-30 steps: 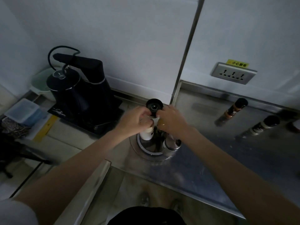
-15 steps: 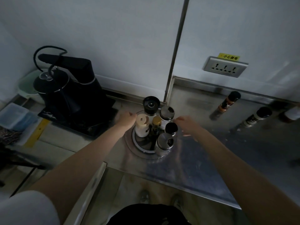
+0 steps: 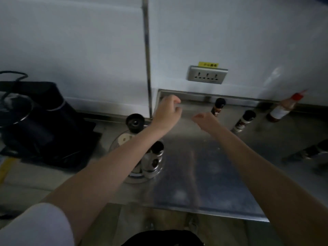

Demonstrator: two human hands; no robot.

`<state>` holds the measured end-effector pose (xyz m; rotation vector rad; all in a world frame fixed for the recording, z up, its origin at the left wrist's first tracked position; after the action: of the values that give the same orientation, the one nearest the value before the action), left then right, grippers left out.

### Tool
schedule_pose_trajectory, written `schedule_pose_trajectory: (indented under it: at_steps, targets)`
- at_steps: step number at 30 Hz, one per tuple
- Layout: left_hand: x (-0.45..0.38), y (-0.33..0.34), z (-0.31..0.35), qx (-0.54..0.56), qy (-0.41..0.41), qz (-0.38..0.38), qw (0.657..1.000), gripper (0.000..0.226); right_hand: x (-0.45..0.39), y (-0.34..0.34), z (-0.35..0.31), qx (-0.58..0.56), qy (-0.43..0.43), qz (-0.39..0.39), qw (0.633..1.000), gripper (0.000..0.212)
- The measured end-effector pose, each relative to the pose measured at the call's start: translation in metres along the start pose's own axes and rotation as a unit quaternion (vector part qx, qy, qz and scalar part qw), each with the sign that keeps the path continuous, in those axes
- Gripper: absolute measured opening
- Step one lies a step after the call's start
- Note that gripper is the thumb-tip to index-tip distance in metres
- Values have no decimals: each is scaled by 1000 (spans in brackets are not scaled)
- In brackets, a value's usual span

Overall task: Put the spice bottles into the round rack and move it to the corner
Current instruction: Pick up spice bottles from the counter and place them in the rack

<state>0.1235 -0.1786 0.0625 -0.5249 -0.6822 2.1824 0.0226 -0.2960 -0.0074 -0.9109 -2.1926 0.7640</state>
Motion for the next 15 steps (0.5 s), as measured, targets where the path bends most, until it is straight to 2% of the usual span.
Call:
schedule_pose_trajectory:
  at_steps: [3,5,7,9,12,15]
  targets:
    - [-15,66,34,-42,29,-94,994,35,-2,-54,35,136,12,65,988,33]
    - [-26,103,53,-71,47,-131,988,42,-5,-90,61,215,19,99,972,45]
    - [-40,137,63,-114,62,-157,979,49,-15,-118,93,259,46,97,960,57]
    - [-55,168,63,-186,73,-182,963,57,-34,-128,124,294,54,58,952,64]
    - [-79,204,54,-253,44,-210,943,73,-57,-125,148,309,-1,6,951,73]
    - [-102,230,44,-276,25,-223,935,78,-63,-123,147,261,-91,21,961,56]
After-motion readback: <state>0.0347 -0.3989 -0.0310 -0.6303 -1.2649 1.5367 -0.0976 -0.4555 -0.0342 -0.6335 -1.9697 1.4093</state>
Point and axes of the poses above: each hand's wrist, its own x-axis away from the middle knuckle, its own y-axis out of the palm, z = x × y, the point moved 8 cm from there along -x, towards the middle knuckle, and after that the axes turned 1 degree about y, right-handed, at the moved point
